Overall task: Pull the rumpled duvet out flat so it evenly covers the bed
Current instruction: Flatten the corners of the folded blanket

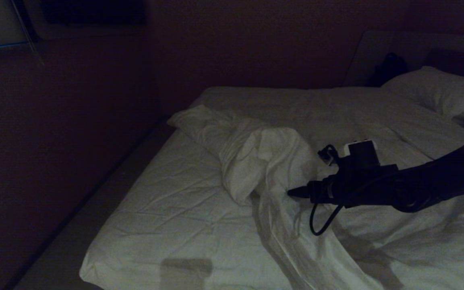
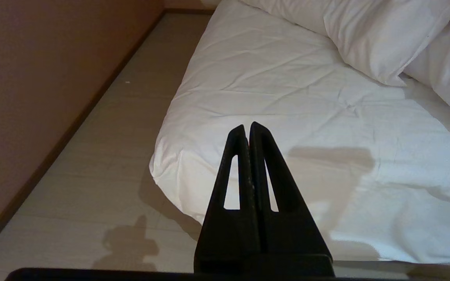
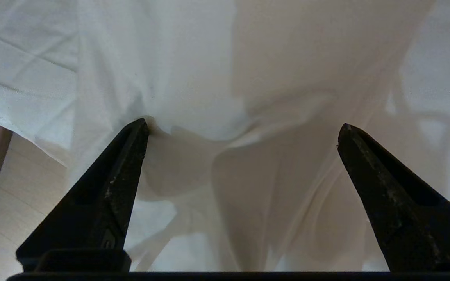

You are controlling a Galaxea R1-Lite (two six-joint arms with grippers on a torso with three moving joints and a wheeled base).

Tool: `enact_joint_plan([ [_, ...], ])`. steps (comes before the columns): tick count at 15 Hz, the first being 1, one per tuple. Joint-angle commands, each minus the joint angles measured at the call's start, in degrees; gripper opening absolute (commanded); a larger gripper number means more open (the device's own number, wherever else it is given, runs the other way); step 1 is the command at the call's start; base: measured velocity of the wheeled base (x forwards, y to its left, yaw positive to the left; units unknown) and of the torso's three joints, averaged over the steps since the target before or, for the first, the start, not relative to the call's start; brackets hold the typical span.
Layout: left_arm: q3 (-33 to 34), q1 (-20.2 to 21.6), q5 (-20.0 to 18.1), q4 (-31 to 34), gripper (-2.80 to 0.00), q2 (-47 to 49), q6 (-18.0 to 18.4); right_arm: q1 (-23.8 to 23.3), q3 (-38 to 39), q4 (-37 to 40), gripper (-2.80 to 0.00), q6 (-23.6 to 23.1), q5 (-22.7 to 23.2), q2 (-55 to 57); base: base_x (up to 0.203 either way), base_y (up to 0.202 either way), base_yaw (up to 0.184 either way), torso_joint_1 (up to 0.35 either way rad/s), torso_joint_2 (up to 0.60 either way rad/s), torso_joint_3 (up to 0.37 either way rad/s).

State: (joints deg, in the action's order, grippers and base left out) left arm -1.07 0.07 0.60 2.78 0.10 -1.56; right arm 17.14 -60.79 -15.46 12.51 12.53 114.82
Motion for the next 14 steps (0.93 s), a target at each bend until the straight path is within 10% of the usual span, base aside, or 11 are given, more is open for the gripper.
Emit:
enact_joint_plan([
  [1, 0.02, 0.01, 0.02, 0.03, -2.8, -0.01, -0.02, 0.09, -0.29, -0.09, 0.0, 0.06, 0.04, 1.82, 0.0, 0.0, 0.0, 0.0, 0.0, 0.0],
  [14, 0.02, 0.01, 0.02, 0.03, -2.8, -0.01, -0.02, 0.44, -0.55, -0.1, 0.0, 0.59, -0.05, 3.22, 0.0, 0.0, 0.0, 0.0, 0.0, 0.0],
])
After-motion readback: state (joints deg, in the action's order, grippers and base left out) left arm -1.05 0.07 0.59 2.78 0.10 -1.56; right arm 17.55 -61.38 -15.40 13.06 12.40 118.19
